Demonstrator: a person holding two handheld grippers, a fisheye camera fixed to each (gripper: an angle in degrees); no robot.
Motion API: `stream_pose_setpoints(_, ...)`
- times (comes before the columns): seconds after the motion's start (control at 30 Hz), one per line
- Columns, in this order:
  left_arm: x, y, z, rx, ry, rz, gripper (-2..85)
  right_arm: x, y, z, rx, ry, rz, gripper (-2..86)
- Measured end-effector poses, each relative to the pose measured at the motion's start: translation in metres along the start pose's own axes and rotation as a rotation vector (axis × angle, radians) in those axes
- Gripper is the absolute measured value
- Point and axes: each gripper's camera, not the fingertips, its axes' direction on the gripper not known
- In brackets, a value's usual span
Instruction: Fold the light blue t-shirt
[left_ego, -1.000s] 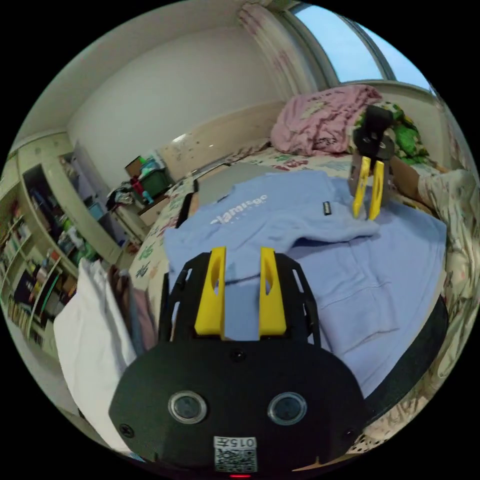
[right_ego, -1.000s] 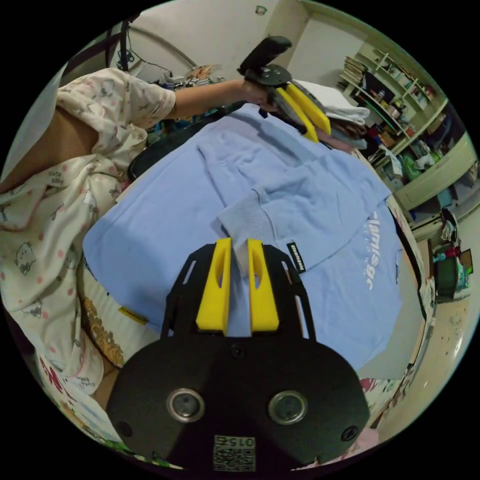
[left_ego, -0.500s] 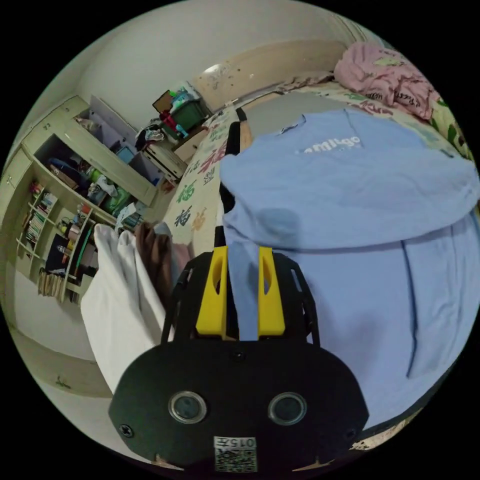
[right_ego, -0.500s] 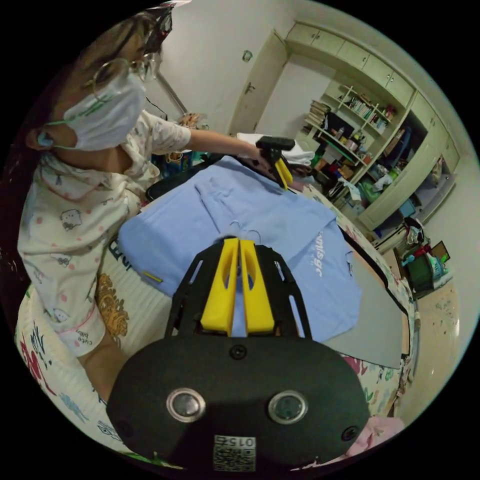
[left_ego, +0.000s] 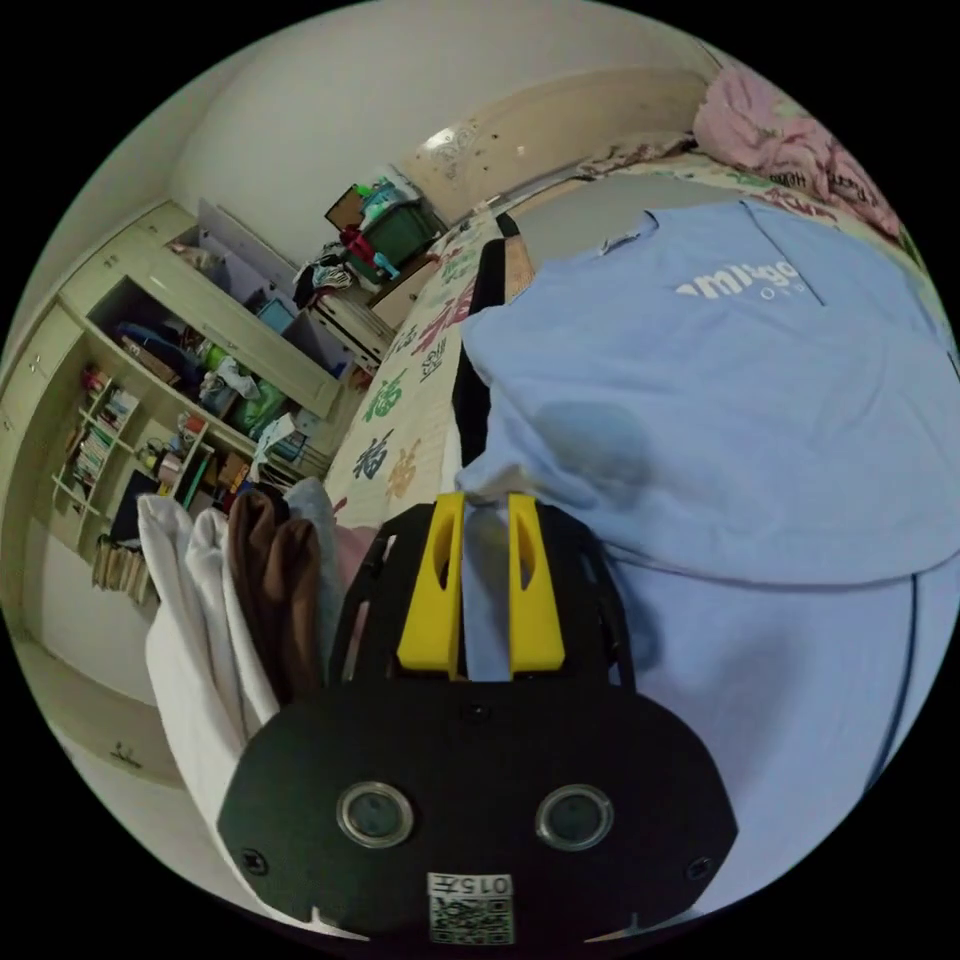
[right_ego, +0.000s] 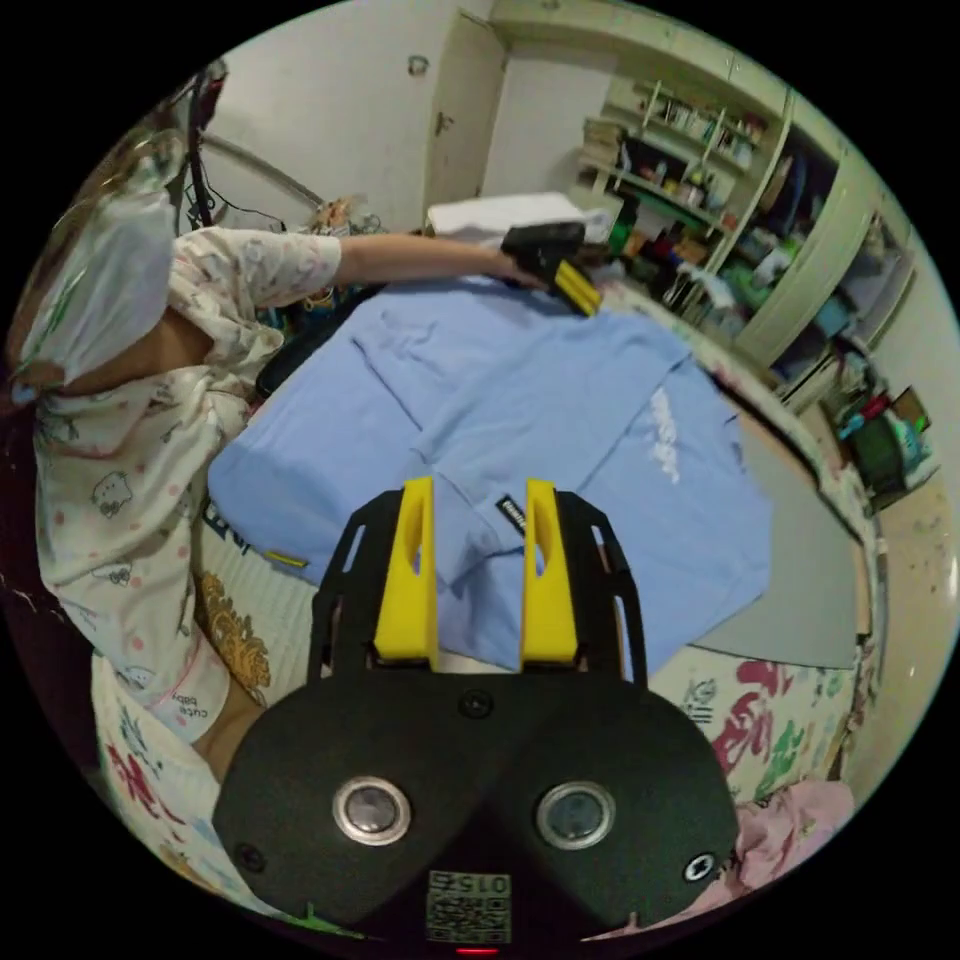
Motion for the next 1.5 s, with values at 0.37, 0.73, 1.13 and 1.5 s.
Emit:
stream_pose_setpoints(0.37, -0.017, 0.018, 0.001, 0.044, 0.025, -0.099, 6.0, 0.043, -0.045, 0.027, -0.052, -0.061, 0.229, 10.8)
stream_pose_setpoints(0.73, -0.020, 0.032, -0.012, 0.133, -0.010, -0.106, 0.1, -0.018, -0.048, -0.005, -0.073, -0.023, 0.100, 0.6)
stream_pose_setpoints(1.13, -0.009, 0.033, 0.002, 0.052, -0.044, -0.048, 0.3, -0.065, -0.052, -0.023, -0.128, 0.128, 0.118, 8.9)
stream_pose_setpoints(1.5, 0.006, 0.039, 0.002, 0.075, -0.073, 0.008, 0.7, -0.173, -0.137, 0.056, -0.329, -0.055, -0.312, 9.3)
